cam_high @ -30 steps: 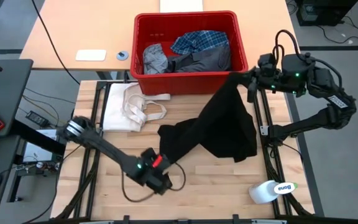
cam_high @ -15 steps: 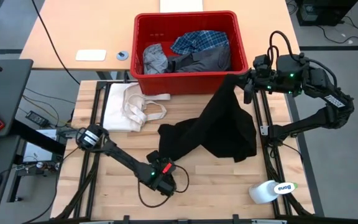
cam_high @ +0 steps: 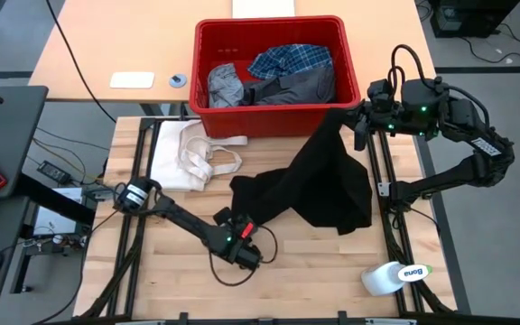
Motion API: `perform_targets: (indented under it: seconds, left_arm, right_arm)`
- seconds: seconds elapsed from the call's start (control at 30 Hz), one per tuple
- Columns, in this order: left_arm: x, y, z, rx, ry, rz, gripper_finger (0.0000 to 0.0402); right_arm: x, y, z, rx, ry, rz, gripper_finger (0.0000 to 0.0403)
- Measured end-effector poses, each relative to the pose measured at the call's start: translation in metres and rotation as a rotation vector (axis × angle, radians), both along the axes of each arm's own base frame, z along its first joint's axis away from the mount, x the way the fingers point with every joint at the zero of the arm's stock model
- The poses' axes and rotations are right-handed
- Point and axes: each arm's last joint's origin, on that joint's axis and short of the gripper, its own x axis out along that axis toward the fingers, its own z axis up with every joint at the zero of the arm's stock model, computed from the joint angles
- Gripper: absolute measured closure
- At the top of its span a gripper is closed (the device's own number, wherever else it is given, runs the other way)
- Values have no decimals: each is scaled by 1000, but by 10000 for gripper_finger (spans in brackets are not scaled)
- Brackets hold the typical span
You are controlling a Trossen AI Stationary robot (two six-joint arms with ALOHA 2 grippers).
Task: Fold Laundry from Bin
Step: Fold the black shirt
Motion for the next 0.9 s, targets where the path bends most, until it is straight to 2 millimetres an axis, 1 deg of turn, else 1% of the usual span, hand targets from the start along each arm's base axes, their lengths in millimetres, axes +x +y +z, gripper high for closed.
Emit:
perform_targets:
  seconds: [0.1, 0.13, 0.23, 0.3, 0.4, 0.47, 0.57, 0.63, 0.67, 0.73, 0.77, 0.83, 0.9]
  left_arm:
    - [-2, 8, 8, 4, 10, 20, 374]
    - [-3, 10, 13, 4, 9, 24, 387]
    - [-12, 15, 36, 4, 6, 21, 395]
    - [-22, 18, 60, 5, -7, 7, 398]
    - [-47, 24, 103, 17, -40, -26, 399]
    - [-70, 30, 134, 5, -77, -27, 399]
    - [-111, 49, 177, -13, -163, 26, 400]
    - [-134, 63, 200, -41, -245, 69, 400]
    - [-143, 70, 210, -63, -296, 83, 400]
    - [-154, 80, 224, -91, -375, 91, 400]
    - [-155, 84, 227, -87, -389, 73, 398]
    - [-153, 88, 230, -51, -371, 11, 390]
    - [-145, 89, 227, -19, -334, -42, 376]
  right_arm:
    - [0, 0, 1, -10, -3, 3, 396]
    - [0, 0, 1, -13, -2, 4, 396]
    - [0, 0, 1, -33, 6, 11, 396]
    - [0, 0, 0, -60, 19, 21, 396]
    - [-1, 0, -2, -99, 64, 46, 396]
    - [-2, 1, -5, -102, 104, 66, 396]
    - [-4, 2, -11, -92, 161, 85, 396]
    - [-5, 2, -12, -91, 173, 87, 396]
    - [-5, 2, -12, -91, 173, 87, 396]
    - [-4, 1, -12, -90, 172, 81, 396]
    - [-3, 0, -12, -87, 172, 74, 396]
    - [0, -3, -13, -66, 172, 54, 396]
    - [3, -5, -14, -48, 166, 36, 396]
